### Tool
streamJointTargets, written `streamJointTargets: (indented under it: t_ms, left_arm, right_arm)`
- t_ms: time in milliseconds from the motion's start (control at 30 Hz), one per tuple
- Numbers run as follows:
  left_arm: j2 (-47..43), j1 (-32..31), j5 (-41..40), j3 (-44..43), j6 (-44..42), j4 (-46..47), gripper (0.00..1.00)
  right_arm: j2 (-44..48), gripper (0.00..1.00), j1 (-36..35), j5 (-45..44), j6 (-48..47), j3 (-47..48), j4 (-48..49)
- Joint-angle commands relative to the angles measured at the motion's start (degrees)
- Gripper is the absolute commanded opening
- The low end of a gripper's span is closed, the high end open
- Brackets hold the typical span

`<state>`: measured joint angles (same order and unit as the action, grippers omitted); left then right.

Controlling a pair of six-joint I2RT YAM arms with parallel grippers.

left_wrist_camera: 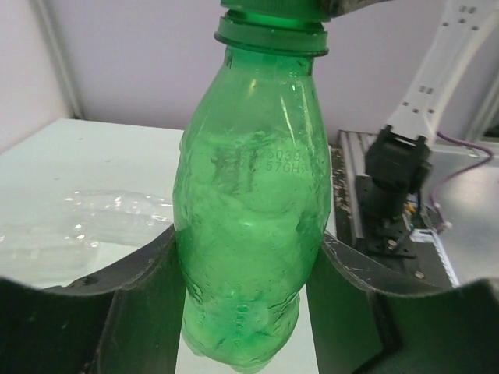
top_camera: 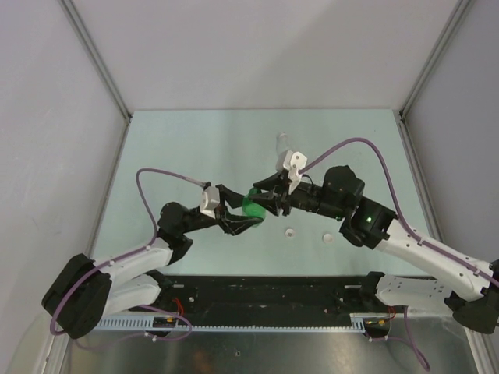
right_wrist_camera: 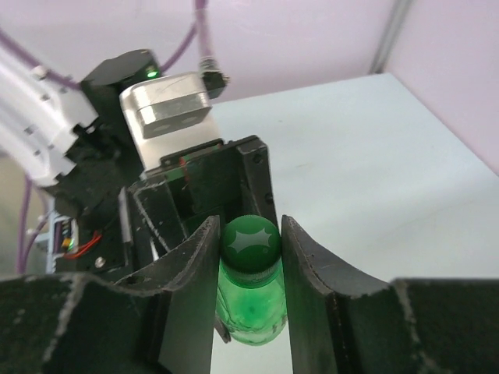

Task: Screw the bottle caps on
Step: Screw the bottle cap onto the plastic bottle.

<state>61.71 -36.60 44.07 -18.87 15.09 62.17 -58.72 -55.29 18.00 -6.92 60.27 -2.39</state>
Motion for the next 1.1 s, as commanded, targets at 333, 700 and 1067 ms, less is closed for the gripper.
streamJointTargets:
  t_ms: [333, 700, 1067]
  left_arm:
    - [-3.39, -5.56, -37.34, -11.57, -17.78, -14.37, 0.00]
    - [0.21, -14.07, -54.56, -15.34, -26.02, -15.59, 0.00]
    - [3.57, -18.46, -65.27, -16.93, -25.23, -15.46, 0.00]
  right_arm:
    - [-9.79, 0.00, -2.17, -30.95, 17.24, 0.48, -2.13]
    - [-16.68, 0.00, -3.37, -44.11, 32.85, 3.41, -4.65]
    - [-22.74, 0.00, -4.52, -51.34, 51.77, 7.64, -9.25]
